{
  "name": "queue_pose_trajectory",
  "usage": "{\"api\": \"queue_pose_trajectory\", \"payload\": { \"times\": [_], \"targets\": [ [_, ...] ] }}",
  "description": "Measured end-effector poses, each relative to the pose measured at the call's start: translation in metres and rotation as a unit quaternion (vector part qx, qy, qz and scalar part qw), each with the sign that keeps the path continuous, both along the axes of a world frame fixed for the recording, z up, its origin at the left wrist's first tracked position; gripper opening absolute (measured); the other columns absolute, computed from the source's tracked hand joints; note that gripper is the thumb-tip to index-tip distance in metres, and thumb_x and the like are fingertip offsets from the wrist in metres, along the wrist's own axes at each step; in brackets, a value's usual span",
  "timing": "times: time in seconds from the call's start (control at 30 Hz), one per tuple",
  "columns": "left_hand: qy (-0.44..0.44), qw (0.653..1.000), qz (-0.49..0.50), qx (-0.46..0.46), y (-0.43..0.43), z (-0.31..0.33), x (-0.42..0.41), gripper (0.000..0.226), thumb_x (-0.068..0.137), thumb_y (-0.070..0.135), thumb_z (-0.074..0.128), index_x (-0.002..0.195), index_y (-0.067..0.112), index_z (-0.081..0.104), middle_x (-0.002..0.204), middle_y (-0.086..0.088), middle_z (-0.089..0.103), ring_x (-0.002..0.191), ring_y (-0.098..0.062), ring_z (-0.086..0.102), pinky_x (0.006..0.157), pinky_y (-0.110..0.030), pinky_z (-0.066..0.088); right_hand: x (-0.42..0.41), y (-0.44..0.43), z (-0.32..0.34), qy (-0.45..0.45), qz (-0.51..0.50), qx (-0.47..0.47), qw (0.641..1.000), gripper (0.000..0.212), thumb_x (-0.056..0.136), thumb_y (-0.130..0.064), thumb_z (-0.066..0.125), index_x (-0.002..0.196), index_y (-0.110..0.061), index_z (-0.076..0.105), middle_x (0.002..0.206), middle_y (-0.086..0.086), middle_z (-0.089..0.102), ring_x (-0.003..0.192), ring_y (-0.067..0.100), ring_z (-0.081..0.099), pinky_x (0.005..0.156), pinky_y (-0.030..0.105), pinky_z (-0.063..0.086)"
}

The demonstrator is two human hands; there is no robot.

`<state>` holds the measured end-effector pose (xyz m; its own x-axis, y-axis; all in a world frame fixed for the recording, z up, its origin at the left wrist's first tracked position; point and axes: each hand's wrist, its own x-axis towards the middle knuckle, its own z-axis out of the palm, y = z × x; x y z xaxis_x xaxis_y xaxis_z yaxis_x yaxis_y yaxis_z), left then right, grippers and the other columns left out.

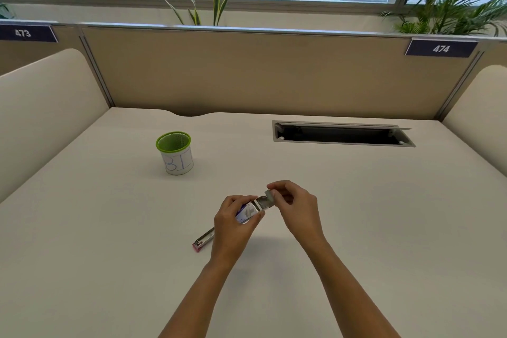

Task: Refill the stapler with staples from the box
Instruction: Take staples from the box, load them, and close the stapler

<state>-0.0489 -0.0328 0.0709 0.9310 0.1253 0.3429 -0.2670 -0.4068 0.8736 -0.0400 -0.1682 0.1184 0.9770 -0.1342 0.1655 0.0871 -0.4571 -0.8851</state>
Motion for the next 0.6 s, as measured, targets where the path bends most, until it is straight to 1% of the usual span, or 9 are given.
{"api": "queue_pose_trajectory", "payload": {
  "times": [0.1,0.27,0.43,0.53,0.6],
  "targets": [
    [-0.007,1.0,-0.005,-0.007,-0.001,0.0007,-0.0004,0.033,0.072,0.016,0.077,0.101,0.026,0.065,0.096,0.005,0.057,0.088,-0.002,0.058,0.071,-0.004,0.046,-0.0008,0.0012,0.0013,-0.004,0.014,-0.028,0.999,0.016,0.089,-0.009,0.057,0.094,-0.017,0.07,0.085,-0.008,0.069,0.077,0.001,0.063,0.068,0.001,0.045],
    [-0.019,1.0,-0.007,-0.009,-0.0021,0.0024,-0.0003,0.033,0.072,0.015,0.077,0.102,0.022,0.065,0.097,0.001,0.058,0.089,-0.005,0.059,0.071,-0.003,0.045,-0.0023,0.006,-0.0001,-0.02,0.021,-0.076,0.997,0.014,0.089,-0.009,0.059,0.094,-0.015,0.07,0.09,-0.003,0.073,0.076,0.002,0.062,0.065,0.002,0.045],
    [-0.025,1.0,-0.005,-0.017,-0.0001,0.0033,-0.0004,0.034,0.073,0.015,0.077,0.1,0.027,0.061,0.098,0.001,0.057,0.09,-0.005,0.058,0.072,-0.003,0.046,-0.0044,0.0057,0.003,-0.04,0.028,-0.054,0.997,0.014,0.088,-0.009,0.061,0.094,-0.017,0.07,0.09,-0.004,0.074,0.082,0.003,0.066,0.073,0.008,0.049],
    [-0.033,0.999,-0.004,-0.021,-0.0015,0.0035,-0.0009,0.036,0.073,0.015,0.077,0.1,0.031,0.06,0.098,0.0,0.058,0.09,-0.005,0.058,0.071,-0.003,0.045,-0.005,0.0052,0.0053,-0.052,0.022,-0.024,0.998,0.013,0.087,-0.01,0.061,0.093,-0.018,0.07,0.089,-0.006,0.073,0.081,0.001,0.067,0.073,0.005,0.049],
    [-0.038,0.999,-0.003,-0.025,-0.0024,0.0036,-0.0007,0.037,0.073,0.015,0.077,0.101,0.032,0.06,0.099,0.001,0.058,0.091,-0.005,0.059,0.072,-0.003,0.045,-0.0044,0.0048,0.0059,-0.05,0.021,-0.025,0.998,0.013,0.087,-0.009,0.061,0.093,-0.018,0.07,0.089,-0.005,0.073,0.079,0.001,0.066,0.072,0.003,0.048]
  ]
}}
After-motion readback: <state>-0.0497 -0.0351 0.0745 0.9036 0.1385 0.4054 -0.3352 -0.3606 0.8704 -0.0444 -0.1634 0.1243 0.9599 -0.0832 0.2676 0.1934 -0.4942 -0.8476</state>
